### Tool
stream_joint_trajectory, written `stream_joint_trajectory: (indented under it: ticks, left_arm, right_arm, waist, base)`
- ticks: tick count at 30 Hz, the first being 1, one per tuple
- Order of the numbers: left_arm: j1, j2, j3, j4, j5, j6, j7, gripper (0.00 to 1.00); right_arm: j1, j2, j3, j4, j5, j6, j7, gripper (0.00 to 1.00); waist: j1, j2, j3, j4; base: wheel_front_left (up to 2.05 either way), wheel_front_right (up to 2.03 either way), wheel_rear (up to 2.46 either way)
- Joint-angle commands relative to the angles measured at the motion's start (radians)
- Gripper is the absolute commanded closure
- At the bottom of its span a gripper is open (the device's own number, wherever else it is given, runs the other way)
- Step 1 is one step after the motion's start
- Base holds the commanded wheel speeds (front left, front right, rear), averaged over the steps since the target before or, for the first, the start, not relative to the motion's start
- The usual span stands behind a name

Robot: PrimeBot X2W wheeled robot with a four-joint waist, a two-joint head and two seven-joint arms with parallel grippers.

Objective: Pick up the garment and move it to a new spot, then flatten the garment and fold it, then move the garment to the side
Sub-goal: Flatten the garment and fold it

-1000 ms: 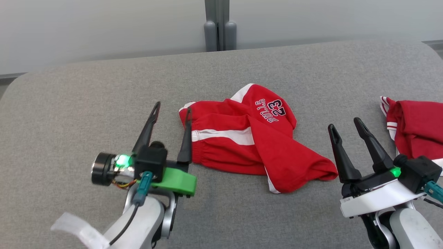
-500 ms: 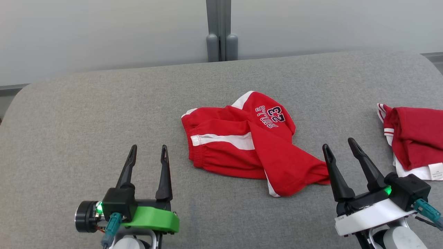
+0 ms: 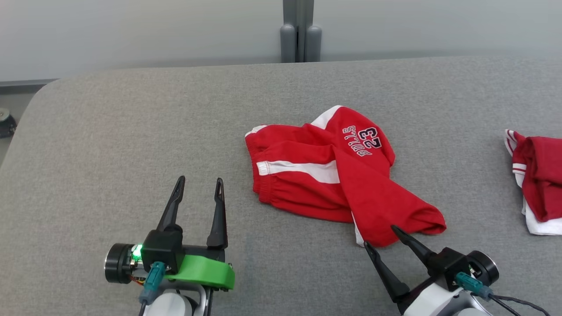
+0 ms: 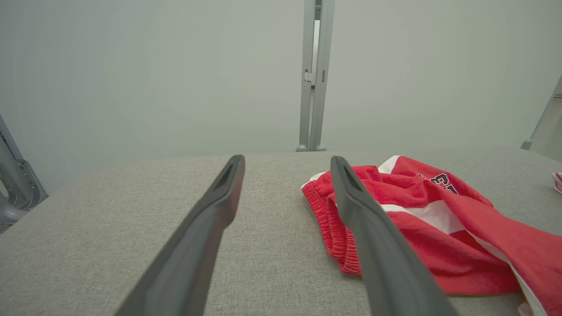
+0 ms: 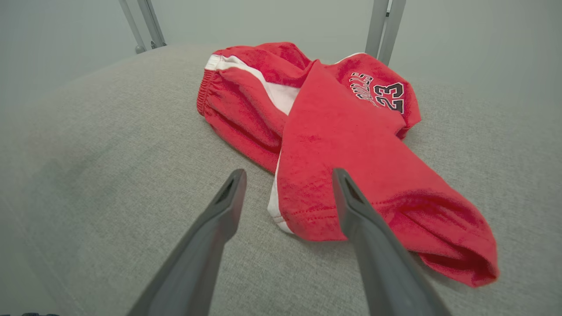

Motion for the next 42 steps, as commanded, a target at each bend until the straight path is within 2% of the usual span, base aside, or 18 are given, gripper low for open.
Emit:
stream_joint_trajectory:
  ticks: [1,5,13,14,15,19,24,31,39,40,41,42]
  left_arm:
    - [-0.020,0.000,-0.004,0.006,0.004,-0.003,-0.001,0.00]
    - [-0.031,-0.002,-0.030,0.005,-0.023,0.007,-0.001,0.00]
    - [-0.041,-0.002,-0.052,-0.004,-0.048,0.034,-0.001,0.00]
    - [-0.041,-0.002,-0.055,-0.005,-0.050,0.037,-0.001,0.00]
    - [-0.041,-0.002,-0.056,-0.006,-0.052,0.039,-0.001,0.00]
    - [-0.039,-0.002,-0.054,-0.007,-0.056,0.046,-0.001,0.00]
    - [-0.035,-0.002,-0.043,0.001,-0.065,0.047,-0.001,0.00]
    - [-0.049,-0.001,-0.047,0.008,-0.076,0.038,-0.001,0.00]
    - [-0.074,-0.001,-0.078,0.027,-0.080,0.037,-0.001,0.00]
    - [-0.077,-0.001,-0.082,0.031,-0.080,0.038,-0.001,0.00]
    - [-0.079,-0.001,-0.085,0.035,-0.080,0.038,-0.001,0.00]
    - [-0.082,-0.001,-0.088,0.038,-0.081,0.039,-0.001,0.00]
  right_arm:
    - [-0.030,-0.008,0.018,0.037,-0.014,0.000,0.000,0.00]
    - [-0.086,-0.013,0.054,0.137,-0.049,0.000,-0.002,0.00]
    - [-0.154,0.002,0.032,0.262,-0.102,0.000,-0.004,0.00]
    - [-0.160,0.001,0.019,0.276,-0.111,0.000,-0.004,0.55]
    - [-0.166,0.003,0.007,0.279,-0.118,0.000,-0.004,1.00]
    - [-0.158,0.008,-0.026,0.277,-0.117,0.000,-0.004,1.00]
    - [-0.126,-0.015,-0.047,0.234,-0.084,0.000,-0.004,1.00]
    - [-0.089,-0.074,-0.088,0.180,0.051,0.000,-0.005,1.00]
    - [-0.162,-0.132,-0.082,0.210,0.142,0.000,-0.003,1.00]
    - [-0.175,-0.139,-0.073,0.219,0.150,0.000,-0.003,0.91]
    - [-0.187,-0.147,-0.065,0.228,0.152,0.000,-0.003,0.58]
    - [-0.201,-0.154,-0.056,0.240,0.157,0.000,-0.003,0.00]
  waist:
    - [0.0000,0.0000,0.028,0.036]
    - [0.0000,0.0000,0.046,0.071]
    - [0.0000,0.0000,0.071,0.112]
    - [0.0000,0.0000,0.073,0.114]
    - [0.0000,0.0000,0.075,0.115]
    - [0.0000,0.0000,0.074,0.107]
    - [0.0000,0.0000,0.057,0.072]
    - [0.0000,0.0000,0.041,0.015]
    - [0.0000,0.0000,0.058,-0.004]
    - [0.0000,0.0000,0.062,-0.003]
    - [0.0000,0.0000,0.064,-0.002]
    - [0.0000,0.0000,0.067,-0.001]
  base:
    - [0.00,0.00,0.00]
    - [0.00,0.00,0.00]
    - [0.00,0.00,0.00]
    - [0.00,0.00,0.00]
    - [0.00,0.00,0.00]
    - [0.00,0.00,0.00]
    - [0.00,0.00,0.00]
    - [0.00,0.00,0.00]
    - [0.00,0.00,0.00]
    - [0.00,0.00,0.00]
    - [0.00,0.00,0.00]
    - [0.00,0.00,0.00]
